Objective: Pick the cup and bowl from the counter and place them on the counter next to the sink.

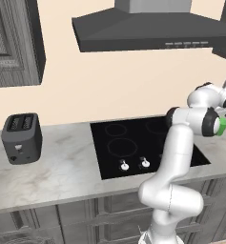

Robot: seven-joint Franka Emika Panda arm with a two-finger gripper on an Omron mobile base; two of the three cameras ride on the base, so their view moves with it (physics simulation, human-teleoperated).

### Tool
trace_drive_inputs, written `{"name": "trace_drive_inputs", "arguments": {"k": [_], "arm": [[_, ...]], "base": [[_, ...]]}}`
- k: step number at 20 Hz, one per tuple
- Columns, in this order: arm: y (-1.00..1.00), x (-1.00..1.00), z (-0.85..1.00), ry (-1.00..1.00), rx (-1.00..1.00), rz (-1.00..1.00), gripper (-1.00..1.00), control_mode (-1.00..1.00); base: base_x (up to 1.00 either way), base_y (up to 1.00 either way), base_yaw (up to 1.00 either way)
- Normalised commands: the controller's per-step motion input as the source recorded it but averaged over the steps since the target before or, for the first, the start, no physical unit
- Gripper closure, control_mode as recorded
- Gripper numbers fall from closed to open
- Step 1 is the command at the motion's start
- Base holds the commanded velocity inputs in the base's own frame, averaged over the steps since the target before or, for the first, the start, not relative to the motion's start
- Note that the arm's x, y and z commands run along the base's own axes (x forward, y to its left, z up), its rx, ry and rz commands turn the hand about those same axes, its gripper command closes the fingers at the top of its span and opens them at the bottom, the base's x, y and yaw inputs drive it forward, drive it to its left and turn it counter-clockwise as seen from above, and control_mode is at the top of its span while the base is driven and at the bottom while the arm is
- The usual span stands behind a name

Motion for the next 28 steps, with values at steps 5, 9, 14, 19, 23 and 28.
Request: {"name": "trace_drive_inputs", "arguments": {"k": [5, 9, 14, 19, 23, 28], "arm": [[-0.03, 0.16, -0.01, 0.0, 0.0, 0.0, -1.0, -1.0], [0.0, 0.19, -0.16, 0.0, 0.0, 0.0, -1.0, -1.0], [0.0, 0.01, -0.24, 0.0, 0.0, 0.0, -1.0, -1.0], [0.0, 0.0, -0.26, 0.0, 0.0, 0.0, -1.0, -1.0], [0.0, 0.0, -0.29, 0.0, 0.0, 0.0, -1.0, -1.0], [0.0, 0.0, -0.28, 0.01, 0.0, 0.0, -1.0, -1.0]], "base": [[0.0, 0.0, 0.0], [0.0, 0.0, 0.0], [0.0, 0.0, 0.0], [0.0, 0.0, 0.0], [0.0, 0.0, 0.0], [0.0, 0.0, 0.0]]}}
